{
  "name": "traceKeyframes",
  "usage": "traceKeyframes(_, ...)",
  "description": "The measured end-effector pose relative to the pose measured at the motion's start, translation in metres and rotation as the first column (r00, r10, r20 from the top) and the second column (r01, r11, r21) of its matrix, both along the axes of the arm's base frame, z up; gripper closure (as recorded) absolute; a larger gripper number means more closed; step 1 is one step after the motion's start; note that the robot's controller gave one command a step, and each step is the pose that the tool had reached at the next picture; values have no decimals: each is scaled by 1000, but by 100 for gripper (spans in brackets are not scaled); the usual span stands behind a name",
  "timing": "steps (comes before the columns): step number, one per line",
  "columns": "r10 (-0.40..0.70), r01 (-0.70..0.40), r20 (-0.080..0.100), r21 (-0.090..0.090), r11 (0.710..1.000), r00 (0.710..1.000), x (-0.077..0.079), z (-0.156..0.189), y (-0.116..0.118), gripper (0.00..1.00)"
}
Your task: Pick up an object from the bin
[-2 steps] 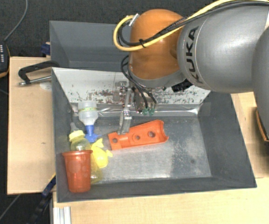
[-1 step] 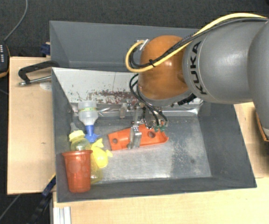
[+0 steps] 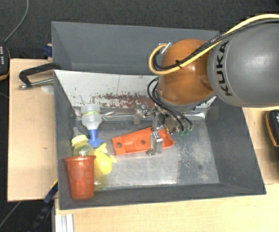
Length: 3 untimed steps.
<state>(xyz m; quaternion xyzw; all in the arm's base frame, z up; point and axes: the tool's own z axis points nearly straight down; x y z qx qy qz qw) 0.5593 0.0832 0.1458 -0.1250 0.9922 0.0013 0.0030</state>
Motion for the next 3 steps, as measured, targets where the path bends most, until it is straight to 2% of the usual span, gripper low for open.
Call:
traceKeyframes(1,-125,125,1,3,992,992,9,-8,9,0)
traceKeyframes(2,175,-175,3,0,985,984,18,-64,2,0)
traceKeyframes(3,97,-97,8,4,995,995,19,-74,14,100)
